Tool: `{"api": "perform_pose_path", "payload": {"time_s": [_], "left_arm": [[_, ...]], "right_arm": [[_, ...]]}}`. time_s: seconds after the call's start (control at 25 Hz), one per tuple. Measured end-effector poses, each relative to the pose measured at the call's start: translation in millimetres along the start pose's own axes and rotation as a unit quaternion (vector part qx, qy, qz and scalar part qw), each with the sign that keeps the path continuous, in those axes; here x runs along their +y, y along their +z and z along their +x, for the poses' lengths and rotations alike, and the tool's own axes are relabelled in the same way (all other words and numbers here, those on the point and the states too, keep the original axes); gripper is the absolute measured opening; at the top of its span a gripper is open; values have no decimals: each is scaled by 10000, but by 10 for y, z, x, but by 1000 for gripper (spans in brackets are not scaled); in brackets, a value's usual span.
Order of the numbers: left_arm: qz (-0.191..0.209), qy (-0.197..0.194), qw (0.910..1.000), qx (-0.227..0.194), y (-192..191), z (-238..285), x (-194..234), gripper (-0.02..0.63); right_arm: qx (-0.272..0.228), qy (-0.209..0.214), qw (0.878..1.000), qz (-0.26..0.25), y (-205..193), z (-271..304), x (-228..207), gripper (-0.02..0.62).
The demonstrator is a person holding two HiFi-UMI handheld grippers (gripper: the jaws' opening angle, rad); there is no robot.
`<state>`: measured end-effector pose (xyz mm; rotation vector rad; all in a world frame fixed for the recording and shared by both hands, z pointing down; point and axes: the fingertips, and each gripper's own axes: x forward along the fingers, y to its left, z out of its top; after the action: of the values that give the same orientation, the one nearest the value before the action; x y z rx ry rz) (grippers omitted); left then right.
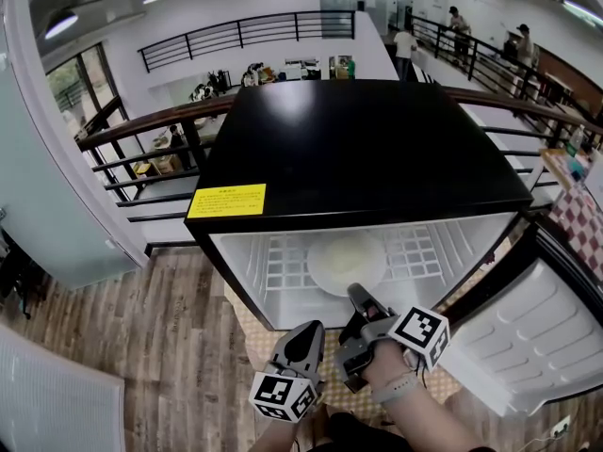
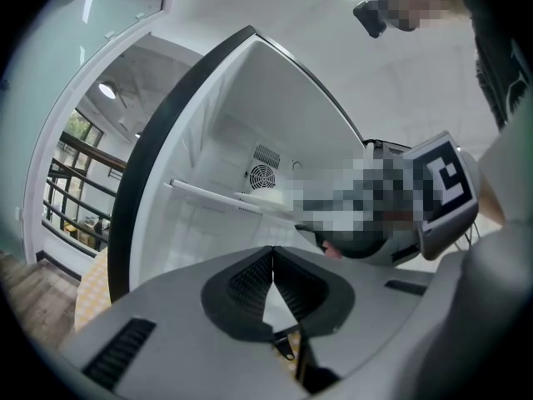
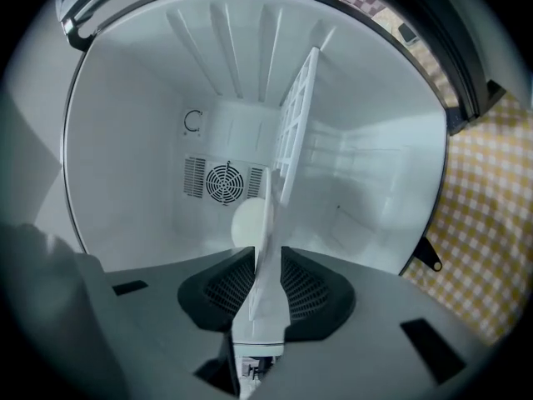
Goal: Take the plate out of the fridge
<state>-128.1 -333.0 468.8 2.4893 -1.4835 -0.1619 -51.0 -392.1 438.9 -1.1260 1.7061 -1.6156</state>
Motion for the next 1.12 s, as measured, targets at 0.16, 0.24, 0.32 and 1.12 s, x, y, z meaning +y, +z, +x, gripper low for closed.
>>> {"api": "perform_pose_path", "payload": {"time_s": [0.16, 0.24, 0.32, 1.12], "left_arm": [[-1, -10, 10000, -18, 0, -10, -19, 8], [10, -3, 10000, -23, 6, -23, -18, 8], [17, 9, 10000, -36, 20, -36, -11, 8], [-10, 12, 10000, -76, 37, -67, -23, 8]], "right_arm": [[-11, 112, 9999, 32, 36, 18, 53, 58], [-38, 142, 9998, 103, 46, 16, 55, 52], [-68, 177, 9996, 227, 42, -2, 57, 48], [-22, 478, 9987, 163, 41, -21, 57, 51]]}}
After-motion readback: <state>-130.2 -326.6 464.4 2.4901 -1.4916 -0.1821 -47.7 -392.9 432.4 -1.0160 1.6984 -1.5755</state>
